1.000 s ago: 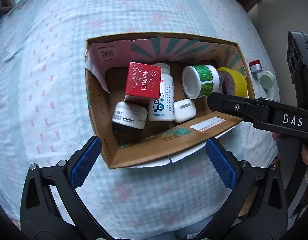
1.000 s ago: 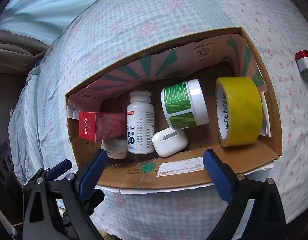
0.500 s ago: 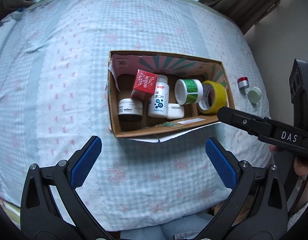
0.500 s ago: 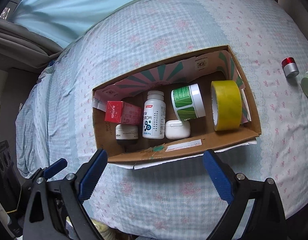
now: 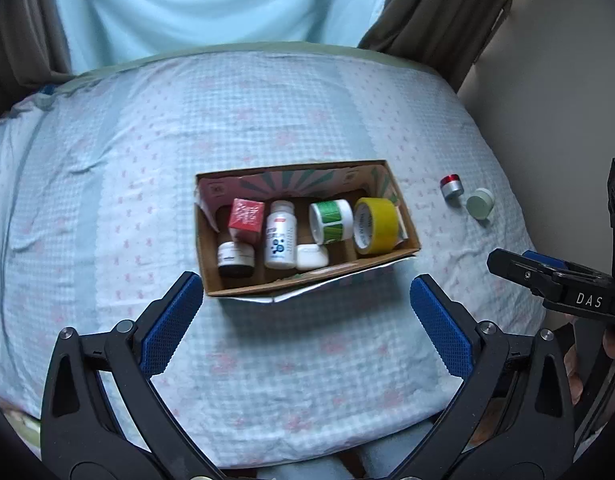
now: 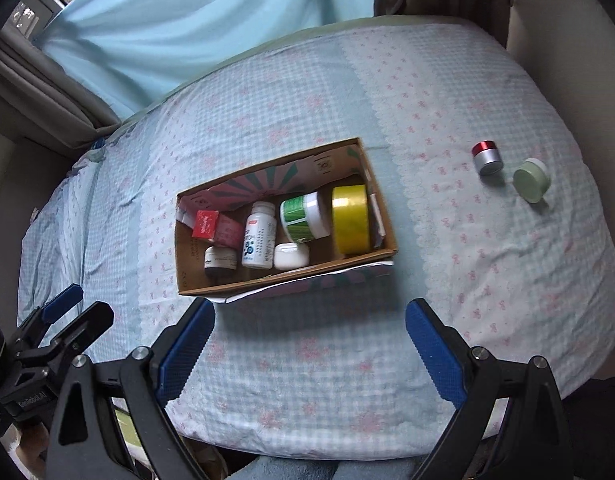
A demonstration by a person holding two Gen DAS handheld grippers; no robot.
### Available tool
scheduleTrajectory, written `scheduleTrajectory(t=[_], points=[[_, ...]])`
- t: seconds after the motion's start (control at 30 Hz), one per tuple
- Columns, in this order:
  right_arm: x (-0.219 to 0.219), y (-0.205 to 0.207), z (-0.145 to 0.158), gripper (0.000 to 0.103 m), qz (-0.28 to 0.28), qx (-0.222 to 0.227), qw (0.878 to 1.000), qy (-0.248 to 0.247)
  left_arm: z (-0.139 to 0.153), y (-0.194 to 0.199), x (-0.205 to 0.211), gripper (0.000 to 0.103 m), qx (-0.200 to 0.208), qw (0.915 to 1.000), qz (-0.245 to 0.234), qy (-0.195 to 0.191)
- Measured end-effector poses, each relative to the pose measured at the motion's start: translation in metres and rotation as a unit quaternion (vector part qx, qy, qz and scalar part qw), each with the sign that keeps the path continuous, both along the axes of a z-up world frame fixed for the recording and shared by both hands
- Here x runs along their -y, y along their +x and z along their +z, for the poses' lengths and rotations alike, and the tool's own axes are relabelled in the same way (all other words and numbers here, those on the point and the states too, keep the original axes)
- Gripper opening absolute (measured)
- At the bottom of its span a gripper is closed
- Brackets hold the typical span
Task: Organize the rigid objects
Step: 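Move both tools back toward the silver jar and pale green jar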
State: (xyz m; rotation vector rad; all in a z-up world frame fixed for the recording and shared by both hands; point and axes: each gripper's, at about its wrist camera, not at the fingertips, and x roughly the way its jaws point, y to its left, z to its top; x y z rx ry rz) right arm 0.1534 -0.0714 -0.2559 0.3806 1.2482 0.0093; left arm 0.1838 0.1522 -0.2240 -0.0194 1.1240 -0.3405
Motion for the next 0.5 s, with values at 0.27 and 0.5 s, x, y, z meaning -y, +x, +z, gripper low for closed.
scheduleTrajectory(t=[0.27, 0.5], points=[[0.098, -0.033, 0.017, 0.095, -0.041, 0.028, 0.998, -0.026, 0.014, -0.007, 0.109, 0.103, 0.026, 0.9988, -0.010, 0.039], [0.193, -0.036, 0.009, 0.095, 0.016, 0.046, 0.997, -0.058, 0.005, 0.001, 0.204, 0.103, 0.019, 0.9983, 0.031, 0.046]])
